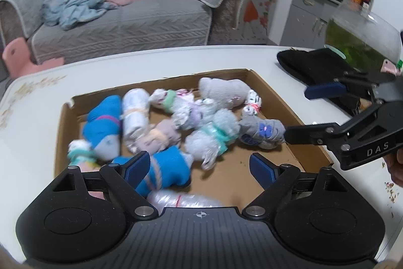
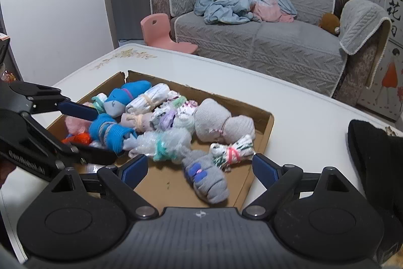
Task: Organize objects
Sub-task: 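Withdraw both open tools from the box toward the last two bundles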
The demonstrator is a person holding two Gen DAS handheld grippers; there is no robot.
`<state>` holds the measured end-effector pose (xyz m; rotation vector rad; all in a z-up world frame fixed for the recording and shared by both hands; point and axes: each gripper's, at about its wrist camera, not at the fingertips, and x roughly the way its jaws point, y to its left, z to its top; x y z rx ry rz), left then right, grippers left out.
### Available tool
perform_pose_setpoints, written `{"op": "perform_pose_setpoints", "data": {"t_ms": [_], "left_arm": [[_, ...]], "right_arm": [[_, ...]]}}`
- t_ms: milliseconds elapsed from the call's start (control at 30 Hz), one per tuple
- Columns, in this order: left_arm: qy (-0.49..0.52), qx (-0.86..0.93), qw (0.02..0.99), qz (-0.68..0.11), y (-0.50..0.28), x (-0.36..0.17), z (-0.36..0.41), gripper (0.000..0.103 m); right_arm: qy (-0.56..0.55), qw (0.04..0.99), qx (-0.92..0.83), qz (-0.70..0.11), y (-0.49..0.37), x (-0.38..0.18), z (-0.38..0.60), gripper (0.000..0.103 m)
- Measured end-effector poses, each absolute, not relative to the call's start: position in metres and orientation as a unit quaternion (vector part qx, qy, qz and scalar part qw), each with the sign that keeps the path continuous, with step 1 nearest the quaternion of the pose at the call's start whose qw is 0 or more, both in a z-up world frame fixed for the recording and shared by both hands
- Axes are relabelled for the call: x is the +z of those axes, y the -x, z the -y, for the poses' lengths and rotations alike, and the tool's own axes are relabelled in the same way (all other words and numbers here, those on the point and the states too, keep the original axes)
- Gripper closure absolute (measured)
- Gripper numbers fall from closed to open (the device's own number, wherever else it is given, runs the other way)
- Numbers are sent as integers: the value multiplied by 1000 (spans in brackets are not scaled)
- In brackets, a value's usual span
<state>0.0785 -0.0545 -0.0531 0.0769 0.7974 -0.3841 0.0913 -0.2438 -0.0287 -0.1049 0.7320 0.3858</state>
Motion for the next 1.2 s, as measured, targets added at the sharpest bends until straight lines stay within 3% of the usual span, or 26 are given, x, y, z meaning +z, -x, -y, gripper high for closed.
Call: {"op": "perform_pose_setpoints", "data": {"t_ms": [767,1000,1200], "left_arm": [[35,-123,924,-360,59,-64,-16,9],[7,-175,924,-341,111,-76,-11,8],[-11,-200,914,-353,112,-106,3,8]], "right_arm": [[33,916,218,-335,8,-37,215,12],[52,898,290,-327,35,-53,203,12],[48,883,330,-331,41,-62,196,12]]}}
